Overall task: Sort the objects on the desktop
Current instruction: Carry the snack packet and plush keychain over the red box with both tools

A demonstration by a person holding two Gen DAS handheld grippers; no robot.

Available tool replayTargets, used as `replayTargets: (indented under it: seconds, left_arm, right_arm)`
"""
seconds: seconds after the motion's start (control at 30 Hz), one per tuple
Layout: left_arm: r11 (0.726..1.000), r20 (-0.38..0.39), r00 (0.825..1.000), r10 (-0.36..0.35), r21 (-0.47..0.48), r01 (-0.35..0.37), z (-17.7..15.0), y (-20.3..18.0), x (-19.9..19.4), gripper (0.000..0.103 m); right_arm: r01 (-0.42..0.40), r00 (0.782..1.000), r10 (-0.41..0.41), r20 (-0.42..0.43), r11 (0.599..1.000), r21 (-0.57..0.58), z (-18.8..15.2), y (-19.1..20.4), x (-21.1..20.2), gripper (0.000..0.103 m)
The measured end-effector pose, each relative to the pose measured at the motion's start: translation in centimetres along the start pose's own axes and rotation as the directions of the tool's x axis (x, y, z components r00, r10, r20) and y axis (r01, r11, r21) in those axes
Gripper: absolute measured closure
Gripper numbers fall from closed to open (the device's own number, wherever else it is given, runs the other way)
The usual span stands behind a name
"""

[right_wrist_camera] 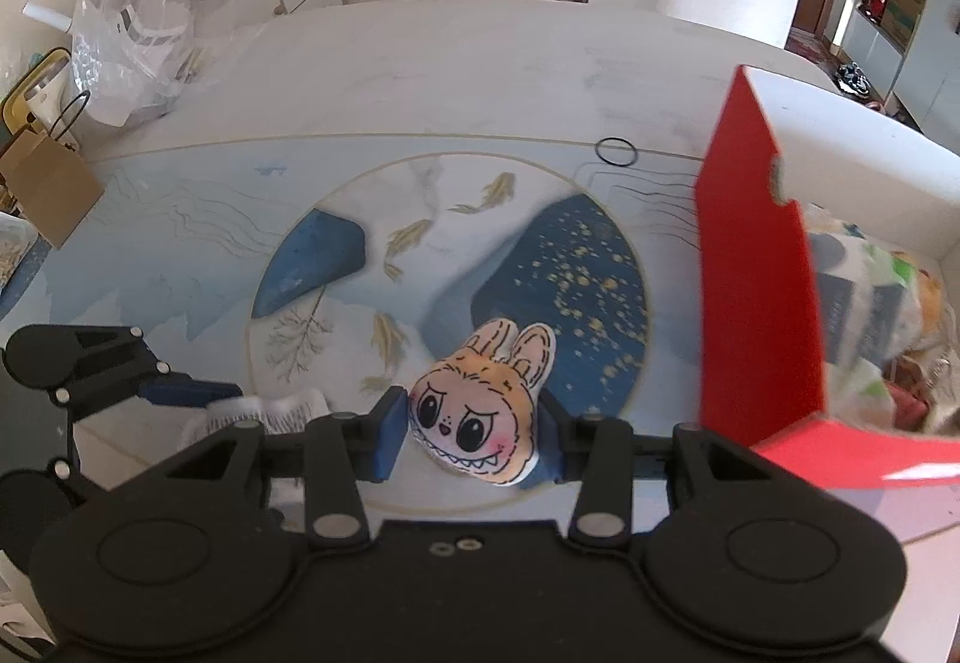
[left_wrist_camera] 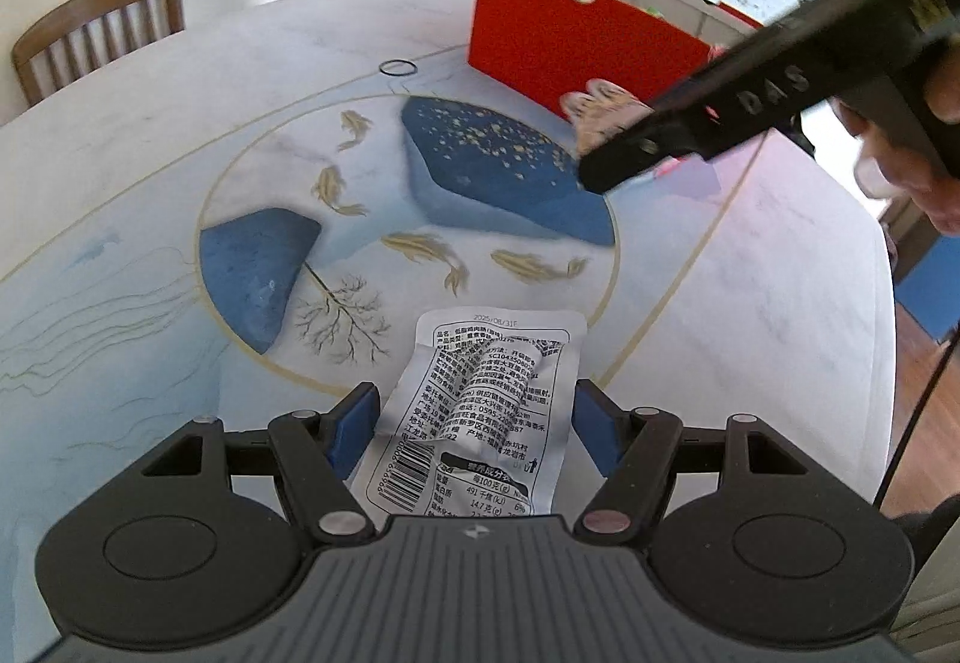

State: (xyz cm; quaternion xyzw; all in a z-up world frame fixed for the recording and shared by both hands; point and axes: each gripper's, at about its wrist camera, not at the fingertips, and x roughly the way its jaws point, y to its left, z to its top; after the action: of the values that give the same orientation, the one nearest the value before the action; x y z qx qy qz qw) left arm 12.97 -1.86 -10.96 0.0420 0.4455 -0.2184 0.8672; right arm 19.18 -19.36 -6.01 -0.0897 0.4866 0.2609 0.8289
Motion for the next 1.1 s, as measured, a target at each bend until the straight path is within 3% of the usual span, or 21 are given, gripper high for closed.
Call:
replayTargets:
  seconds: [0.57,1.1]
  left_arm:
    - [0.992,0.107,0.992,0.070,-0.108,-0.058,5.7,-4.0,-2.3,0.034]
    - [0.993,0.193,0.977,0.096,-0.086,-0.081,12.0,-10.7,-1.4,0.034]
  right_arm:
    - [-0.077,0.994,0.075,0.074,0.996,0.033,-1.0,-5.1,-5.5,0.060]
    - [-0.107,0.984,0.097,0.152,0.993,0.054,-1.1,-12.7,-9.2,0.060]
